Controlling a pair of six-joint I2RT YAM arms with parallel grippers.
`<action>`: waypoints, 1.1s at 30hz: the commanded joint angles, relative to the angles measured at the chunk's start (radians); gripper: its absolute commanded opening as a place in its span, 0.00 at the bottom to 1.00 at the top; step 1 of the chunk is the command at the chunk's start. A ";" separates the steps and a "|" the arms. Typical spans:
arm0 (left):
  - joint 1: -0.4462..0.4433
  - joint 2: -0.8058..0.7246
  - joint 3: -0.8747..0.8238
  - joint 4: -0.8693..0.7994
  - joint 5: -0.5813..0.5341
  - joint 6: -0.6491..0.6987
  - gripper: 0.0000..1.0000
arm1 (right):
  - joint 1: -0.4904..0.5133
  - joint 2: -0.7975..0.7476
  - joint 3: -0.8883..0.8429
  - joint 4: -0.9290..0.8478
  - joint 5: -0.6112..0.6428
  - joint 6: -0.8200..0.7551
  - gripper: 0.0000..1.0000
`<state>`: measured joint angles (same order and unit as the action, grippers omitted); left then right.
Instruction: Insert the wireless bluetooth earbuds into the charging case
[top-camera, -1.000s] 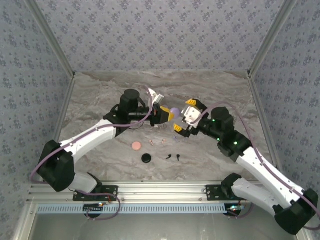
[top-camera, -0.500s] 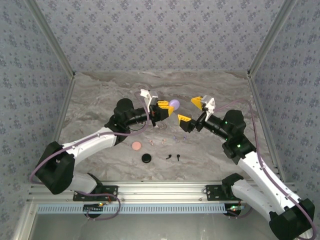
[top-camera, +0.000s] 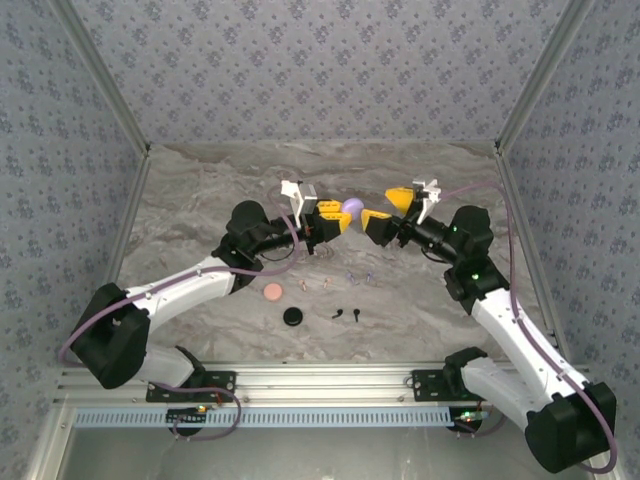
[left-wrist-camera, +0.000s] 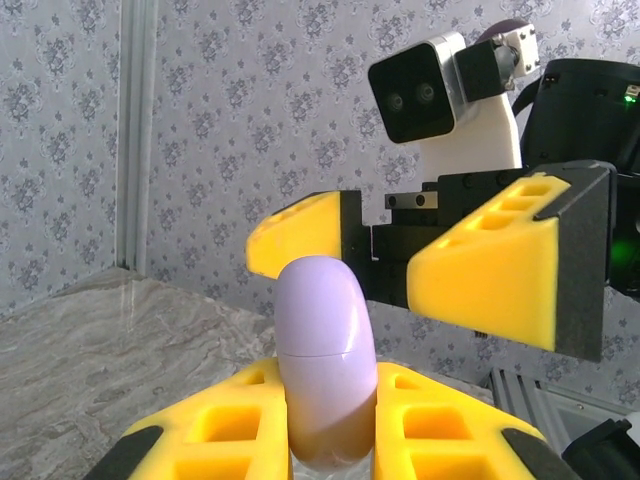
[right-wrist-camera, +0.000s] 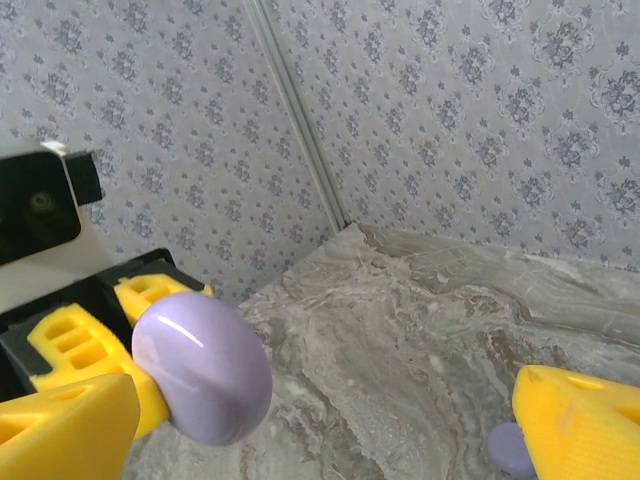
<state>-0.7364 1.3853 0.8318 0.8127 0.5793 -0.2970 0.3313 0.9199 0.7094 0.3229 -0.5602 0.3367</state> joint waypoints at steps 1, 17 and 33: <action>-0.009 -0.028 0.005 0.050 0.024 0.019 0.00 | -0.008 0.016 0.047 0.019 -0.022 0.034 0.98; -0.012 -0.028 0.011 0.041 0.027 0.025 0.00 | -0.008 0.084 0.086 0.007 -0.018 0.031 0.97; -0.014 -0.041 -0.003 0.022 0.019 0.045 0.00 | -0.011 0.133 0.144 -0.052 -0.011 0.031 0.98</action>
<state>-0.7418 1.3838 0.8272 0.8043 0.5755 -0.2760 0.3267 1.0477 0.8116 0.3099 -0.5728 0.3565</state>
